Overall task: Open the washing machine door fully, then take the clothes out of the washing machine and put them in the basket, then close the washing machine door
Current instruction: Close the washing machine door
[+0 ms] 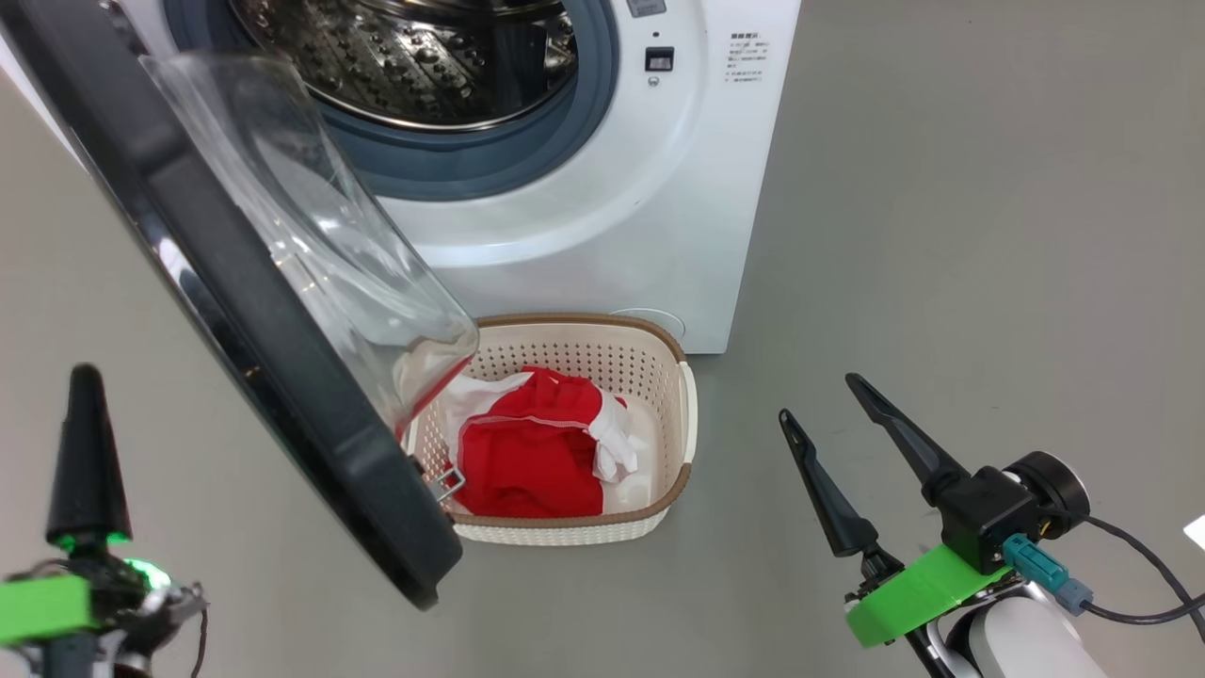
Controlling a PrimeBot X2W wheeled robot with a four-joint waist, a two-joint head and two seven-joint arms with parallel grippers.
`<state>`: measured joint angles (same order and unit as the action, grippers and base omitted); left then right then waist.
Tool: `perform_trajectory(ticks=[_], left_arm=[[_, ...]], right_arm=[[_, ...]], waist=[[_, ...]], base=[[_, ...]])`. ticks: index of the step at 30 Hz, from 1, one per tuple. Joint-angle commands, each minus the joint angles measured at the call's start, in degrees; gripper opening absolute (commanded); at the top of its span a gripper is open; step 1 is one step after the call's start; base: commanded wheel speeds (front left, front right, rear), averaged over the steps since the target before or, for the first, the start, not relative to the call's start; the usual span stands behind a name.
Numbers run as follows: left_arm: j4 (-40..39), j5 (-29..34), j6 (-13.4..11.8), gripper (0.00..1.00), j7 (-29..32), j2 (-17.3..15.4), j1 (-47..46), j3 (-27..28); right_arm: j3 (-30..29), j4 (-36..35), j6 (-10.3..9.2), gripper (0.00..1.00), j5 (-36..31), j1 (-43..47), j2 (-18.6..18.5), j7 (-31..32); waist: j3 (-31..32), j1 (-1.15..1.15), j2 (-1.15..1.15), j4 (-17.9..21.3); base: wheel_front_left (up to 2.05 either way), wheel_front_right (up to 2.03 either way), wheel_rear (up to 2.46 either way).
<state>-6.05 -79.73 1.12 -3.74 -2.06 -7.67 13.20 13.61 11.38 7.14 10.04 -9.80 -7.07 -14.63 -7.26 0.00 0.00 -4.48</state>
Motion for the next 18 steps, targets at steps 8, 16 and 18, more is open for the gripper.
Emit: perform_trajectory(ticks=[8,16,18], left_arm=[[-10.42,-19.23,-9.3,0.0,13.39,-1.49,-2.87,4.9],[-13.23,-20.83,-13.14,0.0,17.27,-3.75,-2.35,3.88],[-13.63,-21.18,-13.31,0.0,17.64,-3.66,-2.58,3.55]], right_arm=[[1.2,-1.47,0.35,1.0,0.54,-0.96,0.07,-0.37],[1.91,-1.82,0.35,1.0,0.94,-1.44,0.46,-0.37],[1.92,-1.87,0.35,1.0,1.02,-1.63,0.47,-0.37]], waist=[[-0.61,0.0,0.0,0.86],[-1.38,0.0,0.0,2.12],[-1.74,0.0,0.0,2.58]], base=[[0.0,0.0,0.0],[0.0,0.0,0.0],[0.0,0.0,0.0]])
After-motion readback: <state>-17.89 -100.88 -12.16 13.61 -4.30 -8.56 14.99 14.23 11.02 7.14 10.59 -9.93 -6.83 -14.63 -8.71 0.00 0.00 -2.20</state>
